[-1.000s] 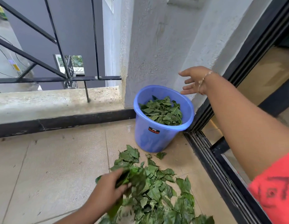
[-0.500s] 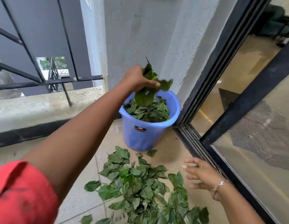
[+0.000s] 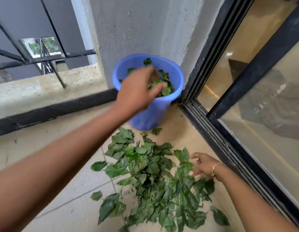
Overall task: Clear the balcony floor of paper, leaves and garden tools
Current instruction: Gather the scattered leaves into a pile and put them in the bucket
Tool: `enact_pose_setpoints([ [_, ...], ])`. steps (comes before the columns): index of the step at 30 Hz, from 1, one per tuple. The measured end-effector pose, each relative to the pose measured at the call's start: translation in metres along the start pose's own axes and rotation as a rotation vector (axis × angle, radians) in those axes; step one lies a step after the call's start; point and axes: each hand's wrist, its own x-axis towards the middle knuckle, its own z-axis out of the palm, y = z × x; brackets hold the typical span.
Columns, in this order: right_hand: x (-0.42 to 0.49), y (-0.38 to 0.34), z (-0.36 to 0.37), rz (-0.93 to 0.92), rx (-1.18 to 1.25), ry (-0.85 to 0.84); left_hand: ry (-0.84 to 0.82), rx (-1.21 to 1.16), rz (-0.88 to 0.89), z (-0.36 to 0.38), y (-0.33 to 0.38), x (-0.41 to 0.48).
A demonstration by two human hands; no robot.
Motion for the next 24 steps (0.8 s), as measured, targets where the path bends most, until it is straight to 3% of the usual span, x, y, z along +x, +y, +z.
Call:
enact_pose_setpoints([
  [1,0.005,0.005,0.006,0.038,-0.108,-0.034,-0.05,-0.09,-0.015,0.015,-0.002,-0.032],
  [3,0.013,0.009,0.019,0.091,-0.304,-0.089,-0.368,-0.084,-0.145,0.051,-0.008,-0.097],
  [5,0.02,0.008,0.035,0.093,-0.372,-0.113,-0.812,0.09,-0.318,0.087,-0.023,-0.15],
  [7,0.028,-0.002,0.055,0.037,-0.345,-0.134,-1.026,0.274,-0.381,0.112,-0.041,-0.182],
  [10,0.027,-0.023,0.087,-0.064,-0.351,-0.149,-1.023,0.419,-0.324,0.13,-0.057,-0.198],
  [15,0.011,-0.04,0.139,-0.226,-0.567,-0.096,-0.938,0.481,-0.192,0.137,-0.069,-0.204],
  [20,0.013,-0.03,0.148,-0.376,-0.582,0.133,-0.771,0.261,-0.237,0.136,-0.083,-0.202],
  [24,0.021,-0.028,0.142,-0.401,-0.514,0.155,-0.734,0.055,-0.306,0.131,-0.087,-0.197],
])
